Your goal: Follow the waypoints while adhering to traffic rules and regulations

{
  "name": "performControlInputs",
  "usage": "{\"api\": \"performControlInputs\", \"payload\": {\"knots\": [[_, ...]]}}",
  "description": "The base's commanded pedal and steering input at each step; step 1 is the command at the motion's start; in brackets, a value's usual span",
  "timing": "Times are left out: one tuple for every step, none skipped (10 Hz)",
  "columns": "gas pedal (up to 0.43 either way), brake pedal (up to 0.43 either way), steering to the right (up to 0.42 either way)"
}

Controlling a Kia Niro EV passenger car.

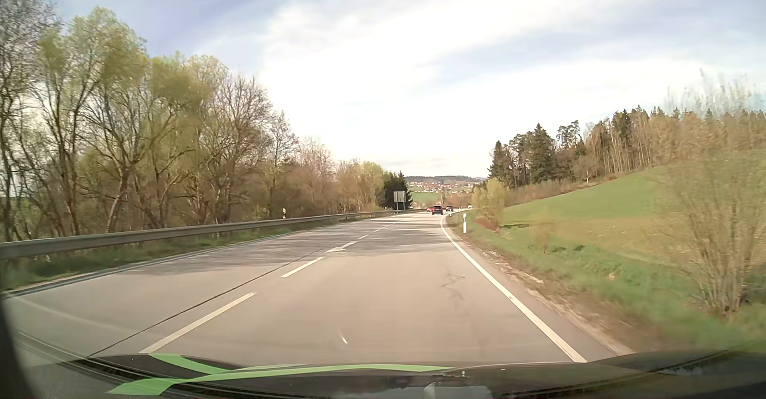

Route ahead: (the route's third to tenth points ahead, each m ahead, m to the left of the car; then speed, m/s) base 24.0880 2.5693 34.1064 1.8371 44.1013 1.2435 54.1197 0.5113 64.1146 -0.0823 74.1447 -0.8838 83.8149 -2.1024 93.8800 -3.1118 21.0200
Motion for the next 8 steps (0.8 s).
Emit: {"api": "performControlInputs", "payload": {"knots": [[0.079,0.0,0.007],[0.079,0.0,0.007],[0.087,0.0,0.005],[0.087,0.0,0.005],[0.087,0.0,0.005],[0.087,0.0,0.005],[0.079,0.0,0.005],[0.067,0.0,0.005]]}}
